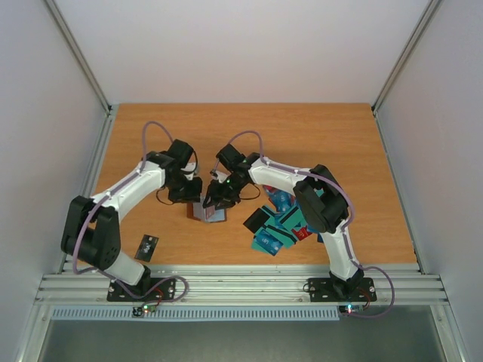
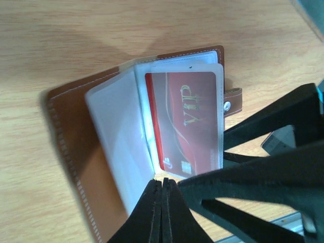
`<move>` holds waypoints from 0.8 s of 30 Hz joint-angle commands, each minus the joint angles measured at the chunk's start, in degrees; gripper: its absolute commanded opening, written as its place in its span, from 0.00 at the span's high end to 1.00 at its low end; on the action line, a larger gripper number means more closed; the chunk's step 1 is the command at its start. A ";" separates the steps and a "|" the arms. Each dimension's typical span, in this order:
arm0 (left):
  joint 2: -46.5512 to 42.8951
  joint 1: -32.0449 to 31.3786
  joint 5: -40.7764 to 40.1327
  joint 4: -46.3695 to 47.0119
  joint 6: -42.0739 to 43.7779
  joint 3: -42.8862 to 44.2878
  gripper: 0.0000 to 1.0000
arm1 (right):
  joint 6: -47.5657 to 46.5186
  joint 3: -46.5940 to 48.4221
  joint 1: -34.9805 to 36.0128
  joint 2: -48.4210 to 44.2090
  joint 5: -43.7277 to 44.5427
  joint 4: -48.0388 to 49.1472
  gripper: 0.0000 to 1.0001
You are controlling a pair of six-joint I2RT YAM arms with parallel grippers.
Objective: Put the credit cards into the card holder
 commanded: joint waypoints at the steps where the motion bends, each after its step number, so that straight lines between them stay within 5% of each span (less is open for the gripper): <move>1: -4.05 2.35 -0.45 -3.16 -0.30 0.77 1.00 | -1.07 2.85 1.15 1.24 0.93 -2.01 0.59; 24: -13.59 8.87 -2.08 -4.85 1.68 -6.23 1.00 | -2.04 18.89 4.87 11.34 -1.26 -7.80 0.59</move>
